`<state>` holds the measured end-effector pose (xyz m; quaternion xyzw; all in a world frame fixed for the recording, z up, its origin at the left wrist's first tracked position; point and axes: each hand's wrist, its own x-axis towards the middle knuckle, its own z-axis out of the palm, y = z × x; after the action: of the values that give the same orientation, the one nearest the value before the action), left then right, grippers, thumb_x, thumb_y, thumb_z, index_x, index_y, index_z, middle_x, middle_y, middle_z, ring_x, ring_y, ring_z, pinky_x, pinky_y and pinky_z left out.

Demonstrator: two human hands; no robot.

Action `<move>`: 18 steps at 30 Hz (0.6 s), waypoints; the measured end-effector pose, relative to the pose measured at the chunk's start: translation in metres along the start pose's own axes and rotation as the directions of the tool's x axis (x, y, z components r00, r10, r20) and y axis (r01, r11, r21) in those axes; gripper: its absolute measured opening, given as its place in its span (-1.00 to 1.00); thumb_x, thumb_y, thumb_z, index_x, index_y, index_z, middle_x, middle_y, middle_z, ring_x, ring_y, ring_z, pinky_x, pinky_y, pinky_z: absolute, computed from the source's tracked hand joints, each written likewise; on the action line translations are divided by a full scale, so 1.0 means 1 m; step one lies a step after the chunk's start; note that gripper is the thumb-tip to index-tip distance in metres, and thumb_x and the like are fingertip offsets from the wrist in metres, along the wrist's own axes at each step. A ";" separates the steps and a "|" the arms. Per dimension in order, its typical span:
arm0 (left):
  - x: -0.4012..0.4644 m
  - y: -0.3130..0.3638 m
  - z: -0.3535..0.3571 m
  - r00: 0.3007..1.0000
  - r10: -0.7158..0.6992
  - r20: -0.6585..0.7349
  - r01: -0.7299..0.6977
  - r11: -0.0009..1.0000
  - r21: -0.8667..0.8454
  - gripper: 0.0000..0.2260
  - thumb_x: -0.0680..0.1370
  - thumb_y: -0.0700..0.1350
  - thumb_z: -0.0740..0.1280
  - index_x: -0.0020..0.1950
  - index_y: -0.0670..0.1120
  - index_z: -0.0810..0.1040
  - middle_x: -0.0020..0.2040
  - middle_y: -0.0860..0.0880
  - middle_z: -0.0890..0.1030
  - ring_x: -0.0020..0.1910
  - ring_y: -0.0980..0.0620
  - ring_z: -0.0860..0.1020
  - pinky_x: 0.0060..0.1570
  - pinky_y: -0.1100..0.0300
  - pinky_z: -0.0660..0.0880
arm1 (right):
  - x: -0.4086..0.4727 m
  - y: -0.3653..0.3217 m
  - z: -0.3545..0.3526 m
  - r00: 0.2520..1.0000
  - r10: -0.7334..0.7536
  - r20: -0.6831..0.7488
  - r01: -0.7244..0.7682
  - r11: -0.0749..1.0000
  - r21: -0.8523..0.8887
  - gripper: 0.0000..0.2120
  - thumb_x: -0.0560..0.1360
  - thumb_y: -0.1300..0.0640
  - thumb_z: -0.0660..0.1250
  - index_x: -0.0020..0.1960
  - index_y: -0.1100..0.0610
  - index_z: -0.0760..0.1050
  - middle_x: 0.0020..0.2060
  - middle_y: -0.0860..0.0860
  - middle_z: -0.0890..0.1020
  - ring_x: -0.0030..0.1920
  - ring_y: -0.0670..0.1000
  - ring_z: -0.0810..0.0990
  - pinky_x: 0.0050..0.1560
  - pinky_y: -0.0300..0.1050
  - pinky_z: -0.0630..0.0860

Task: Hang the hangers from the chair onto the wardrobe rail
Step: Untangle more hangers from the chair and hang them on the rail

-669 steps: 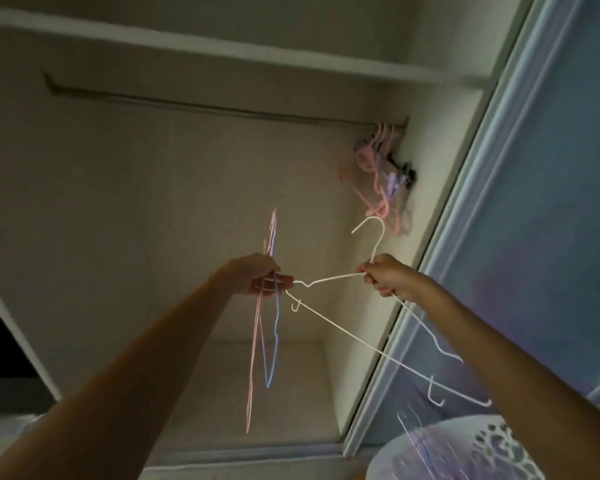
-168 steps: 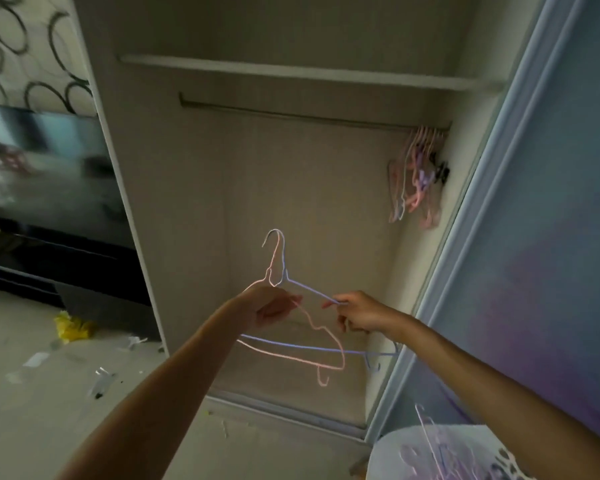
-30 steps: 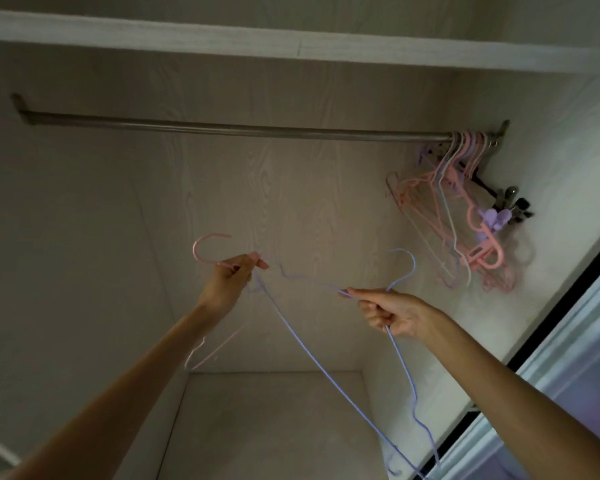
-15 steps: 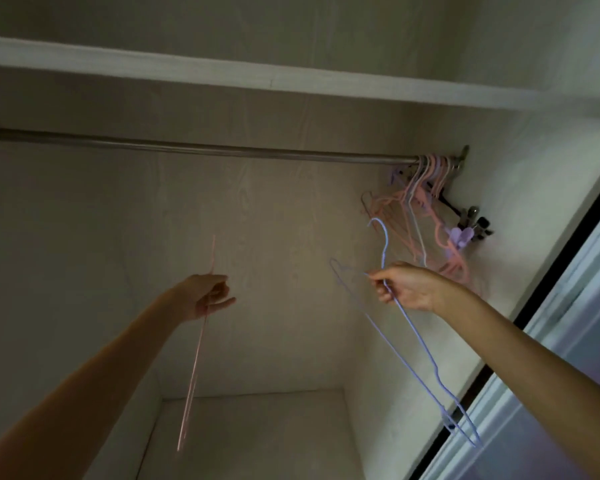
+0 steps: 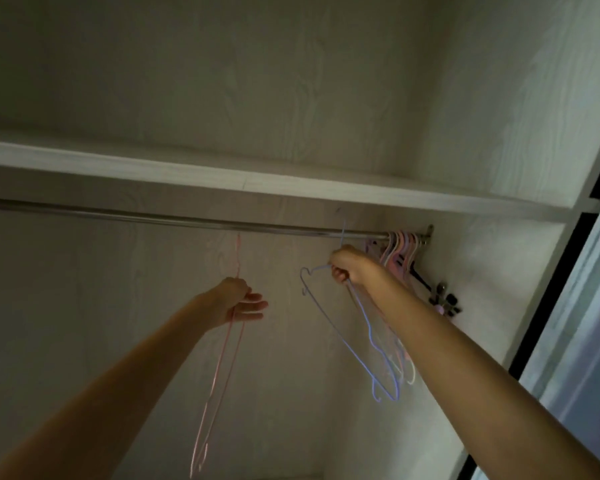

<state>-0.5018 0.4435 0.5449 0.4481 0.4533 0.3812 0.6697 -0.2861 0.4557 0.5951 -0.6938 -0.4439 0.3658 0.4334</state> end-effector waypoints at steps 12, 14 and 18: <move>0.001 -0.008 0.001 0.998 -0.004 -0.060 0.011 0.993 0.118 -0.85 0.64 -0.28 0.01 0.13 -0.28 0.32 -0.17 -0.12 0.48 -0.26 -0.05 0.54 -0.54 0.18 0.55 | 0.021 0.018 0.014 0.996 0.057 -0.065 -0.066 0.986 -0.150 -0.69 0.57 0.40 -0.06 -0.32 0.23 0.18 -0.43 0.13 0.30 -0.46 -0.04 0.21 -0.66 -0.52 0.08; 0.004 -0.008 0.002 0.998 -0.012 -0.065 0.019 0.994 0.104 -0.86 0.64 -0.27 0.01 0.11 -0.28 0.31 -0.18 -0.13 0.48 -0.26 -0.06 0.54 -0.56 0.18 0.55 | 0.025 0.015 0.007 0.996 0.037 -0.077 -0.050 0.985 -0.167 -0.68 0.56 0.41 -0.08 -0.34 0.24 0.20 -0.44 0.11 0.29 -0.51 -0.05 0.22 -0.66 -0.52 0.07; 0.006 -0.004 0.009 0.999 0.003 -0.034 0.000 0.995 0.095 -0.85 0.64 -0.29 0.01 0.12 -0.28 0.32 -0.16 -0.13 0.49 -0.25 -0.07 0.54 -0.52 0.17 0.56 | 0.029 0.012 0.005 0.996 0.081 -0.039 -0.086 0.985 -0.148 -0.69 0.56 0.39 -0.08 -0.33 0.23 0.19 -0.45 0.08 0.26 -0.80 -0.11 0.19 -0.69 -0.48 0.07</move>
<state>-0.4907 0.4459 0.5413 0.4733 0.4818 0.3674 0.6395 -0.2773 0.4814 0.5789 -0.7482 -0.4334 0.3378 0.3719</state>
